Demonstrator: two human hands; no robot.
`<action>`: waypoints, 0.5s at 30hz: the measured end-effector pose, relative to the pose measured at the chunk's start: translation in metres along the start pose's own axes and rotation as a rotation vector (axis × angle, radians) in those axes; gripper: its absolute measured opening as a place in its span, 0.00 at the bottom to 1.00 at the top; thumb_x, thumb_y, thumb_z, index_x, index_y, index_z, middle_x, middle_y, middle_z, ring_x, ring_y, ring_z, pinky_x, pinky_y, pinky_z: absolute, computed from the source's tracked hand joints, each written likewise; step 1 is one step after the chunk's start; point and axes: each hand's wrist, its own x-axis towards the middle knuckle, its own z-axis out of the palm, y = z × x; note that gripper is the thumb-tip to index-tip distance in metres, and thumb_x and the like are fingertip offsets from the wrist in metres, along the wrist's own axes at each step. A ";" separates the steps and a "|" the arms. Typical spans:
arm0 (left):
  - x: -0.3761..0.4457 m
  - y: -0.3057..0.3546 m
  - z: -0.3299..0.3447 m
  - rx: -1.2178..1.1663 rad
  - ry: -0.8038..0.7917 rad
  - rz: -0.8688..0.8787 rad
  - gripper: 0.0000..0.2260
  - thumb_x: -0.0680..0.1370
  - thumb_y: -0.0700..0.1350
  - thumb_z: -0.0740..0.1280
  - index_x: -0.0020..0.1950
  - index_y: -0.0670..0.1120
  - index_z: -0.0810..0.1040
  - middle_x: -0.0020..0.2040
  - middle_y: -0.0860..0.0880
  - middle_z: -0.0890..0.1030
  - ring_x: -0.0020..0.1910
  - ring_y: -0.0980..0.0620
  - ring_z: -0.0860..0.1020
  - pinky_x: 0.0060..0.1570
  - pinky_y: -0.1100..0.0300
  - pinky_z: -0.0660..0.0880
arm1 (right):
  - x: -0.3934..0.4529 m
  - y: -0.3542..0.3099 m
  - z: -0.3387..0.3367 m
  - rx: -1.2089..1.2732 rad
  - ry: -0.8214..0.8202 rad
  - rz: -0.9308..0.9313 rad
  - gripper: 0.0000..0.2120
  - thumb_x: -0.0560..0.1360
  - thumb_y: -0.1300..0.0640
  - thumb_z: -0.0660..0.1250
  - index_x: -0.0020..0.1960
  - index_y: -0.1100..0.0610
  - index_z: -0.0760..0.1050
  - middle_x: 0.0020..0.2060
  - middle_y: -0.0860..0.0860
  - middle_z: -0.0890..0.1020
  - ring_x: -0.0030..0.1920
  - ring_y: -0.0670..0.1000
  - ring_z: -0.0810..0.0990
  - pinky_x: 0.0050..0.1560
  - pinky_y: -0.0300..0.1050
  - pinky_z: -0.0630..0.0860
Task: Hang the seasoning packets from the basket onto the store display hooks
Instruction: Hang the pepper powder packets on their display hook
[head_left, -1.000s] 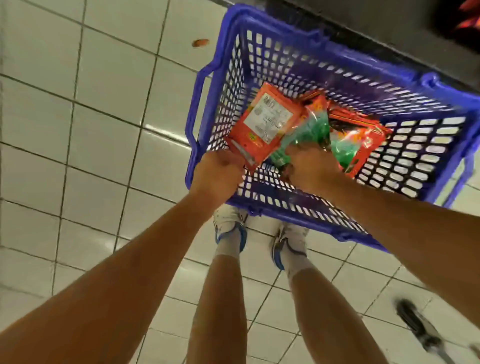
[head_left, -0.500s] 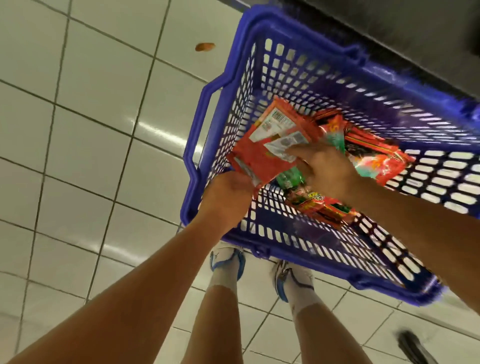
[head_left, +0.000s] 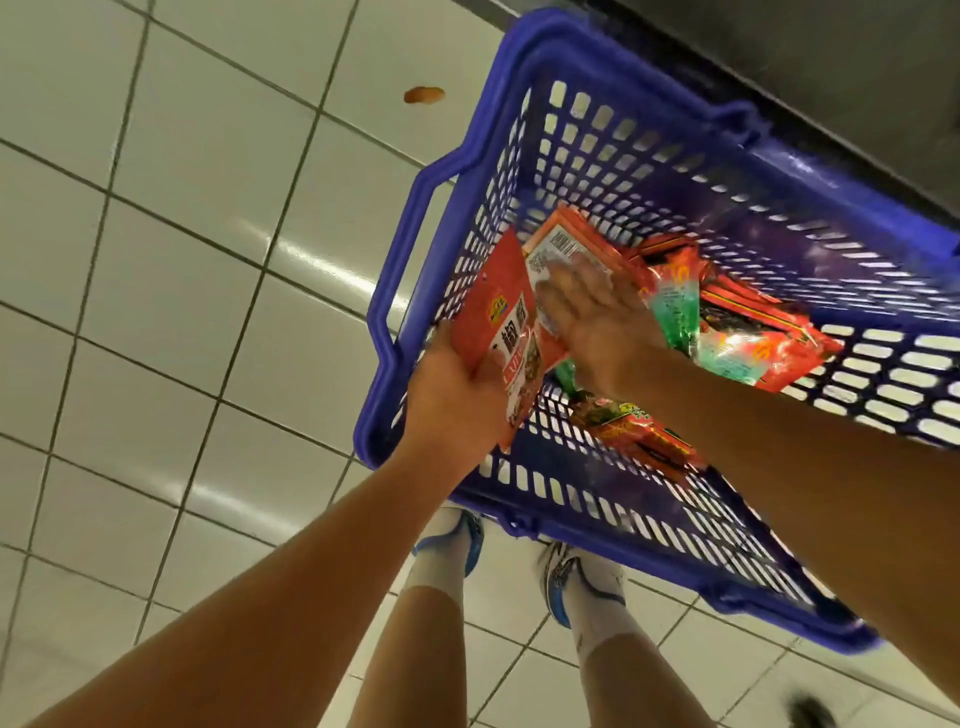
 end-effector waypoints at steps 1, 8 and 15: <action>0.002 -0.003 0.002 0.021 0.017 0.014 0.16 0.83 0.42 0.62 0.71 0.50 0.72 0.56 0.55 0.81 0.49 0.56 0.79 0.39 0.69 0.76 | 0.008 -0.002 0.009 -0.078 -0.035 -0.031 0.54 0.73 0.50 0.72 0.81 0.50 0.33 0.80 0.55 0.34 0.78 0.59 0.31 0.79 0.66 0.46; -0.006 0.003 -0.002 -0.129 0.032 -0.046 0.16 0.83 0.40 0.62 0.69 0.51 0.76 0.57 0.51 0.84 0.53 0.50 0.83 0.46 0.55 0.82 | -0.030 0.001 0.020 -0.053 0.166 0.041 0.30 0.74 0.51 0.70 0.75 0.52 0.68 0.71 0.54 0.74 0.73 0.59 0.68 0.76 0.62 0.58; -0.048 0.062 -0.029 -0.553 0.164 -0.103 0.10 0.76 0.37 0.63 0.45 0.49 0.82 0.36 0.51 0.86 0.32 0.54 0.84 0.26 0.63 0.76 | -0.117 0.037 -0.038 0.726 0.293 0.394 0.11 0.82 0.61 0.61 0.63 0.61 0.76 0.45 0.61 0.83 0.43 0.60 0.82 0.44 0.48 0.72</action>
